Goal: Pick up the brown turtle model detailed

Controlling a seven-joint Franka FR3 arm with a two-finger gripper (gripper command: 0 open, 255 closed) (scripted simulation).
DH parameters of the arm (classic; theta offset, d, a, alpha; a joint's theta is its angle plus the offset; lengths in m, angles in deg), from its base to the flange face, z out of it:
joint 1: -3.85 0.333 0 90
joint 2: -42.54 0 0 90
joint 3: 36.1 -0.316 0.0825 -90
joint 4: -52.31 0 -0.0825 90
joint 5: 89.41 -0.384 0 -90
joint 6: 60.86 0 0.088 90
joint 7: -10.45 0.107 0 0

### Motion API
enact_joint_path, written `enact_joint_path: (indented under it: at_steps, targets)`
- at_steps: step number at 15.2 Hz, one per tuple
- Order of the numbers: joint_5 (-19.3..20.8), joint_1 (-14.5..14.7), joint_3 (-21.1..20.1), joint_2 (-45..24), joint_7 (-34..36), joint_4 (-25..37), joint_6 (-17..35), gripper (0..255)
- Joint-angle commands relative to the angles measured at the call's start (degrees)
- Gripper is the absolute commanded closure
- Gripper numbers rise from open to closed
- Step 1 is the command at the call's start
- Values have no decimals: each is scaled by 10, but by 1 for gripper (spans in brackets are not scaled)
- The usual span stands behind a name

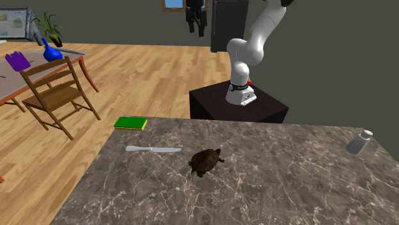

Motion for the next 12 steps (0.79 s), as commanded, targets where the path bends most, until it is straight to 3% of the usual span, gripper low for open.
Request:
enact_joint_path:
  at_steps: [1, 12]
  targets:
    - [0, 0, 0, 0, 0, 0, 0, 0]
    - [-66, 45, -125, -21, 113, -111, 176, 0]
